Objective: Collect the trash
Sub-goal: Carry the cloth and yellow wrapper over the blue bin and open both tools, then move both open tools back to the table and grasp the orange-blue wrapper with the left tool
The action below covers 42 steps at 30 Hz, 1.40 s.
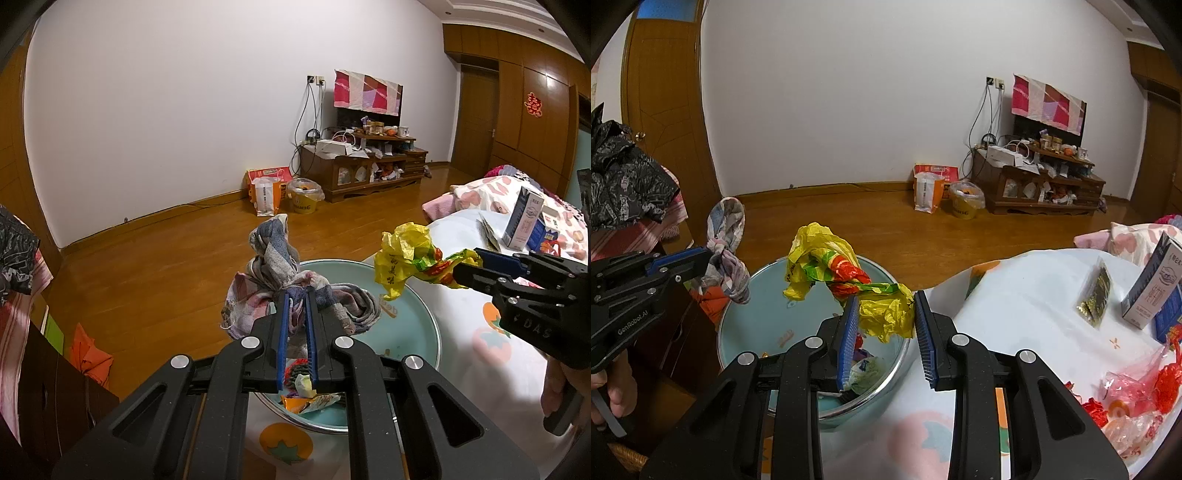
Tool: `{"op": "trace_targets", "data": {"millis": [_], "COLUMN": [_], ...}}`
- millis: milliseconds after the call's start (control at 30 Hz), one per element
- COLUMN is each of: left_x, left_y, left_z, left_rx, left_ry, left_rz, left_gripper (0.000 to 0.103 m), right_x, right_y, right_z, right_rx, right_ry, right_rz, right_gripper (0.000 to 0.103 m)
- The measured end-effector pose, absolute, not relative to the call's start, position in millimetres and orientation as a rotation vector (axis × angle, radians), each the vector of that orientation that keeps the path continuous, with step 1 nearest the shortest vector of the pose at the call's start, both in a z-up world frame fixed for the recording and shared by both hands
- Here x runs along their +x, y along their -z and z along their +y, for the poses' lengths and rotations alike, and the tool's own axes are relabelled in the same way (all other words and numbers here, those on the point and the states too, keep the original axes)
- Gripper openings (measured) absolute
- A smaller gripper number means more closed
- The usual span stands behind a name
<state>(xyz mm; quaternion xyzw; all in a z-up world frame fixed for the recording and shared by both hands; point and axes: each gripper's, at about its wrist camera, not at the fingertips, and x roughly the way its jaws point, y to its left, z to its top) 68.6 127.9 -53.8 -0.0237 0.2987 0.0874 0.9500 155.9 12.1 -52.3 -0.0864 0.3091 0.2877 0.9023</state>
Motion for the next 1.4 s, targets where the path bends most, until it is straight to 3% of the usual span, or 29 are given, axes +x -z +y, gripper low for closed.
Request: {"op": "trace_targets", "data": {"millis": [700, 1100, 1267, 1400], "left_x": [68.8, 71.5, 71.4, 73.5], "left_y": [52.4, 60.1, 68.0, 75.2], "left_z": [130.5, 121.6, 103.8, 75.5], "left_rx": [-0.061, -0.053, -0.036, -0.009], "left_ry": [-0.178, -0.163, -0.136, -0.077], "left_rz": [0.61, 0.632, 0.653, 0.683], "left_gripper": [0.01, 0.036, 0.054, 0.058], "right_x": [155.6, 154.4, 137.8, 119.2], "right_y": [52.6, 54.9, 45.3, 37.4], "right_z": [18.0, 11.6, -14.5, -61.3], "right_rx": [-0.187, -0.176, -0.178, -0.175], "right_ry": [-0.603, -0.593, -0.557, -0.48], "right_rz": [0.642, 0.653, 0.64, 0.635], "right_gripper": [0.031, 0.044, 0.051, 0.055]}}
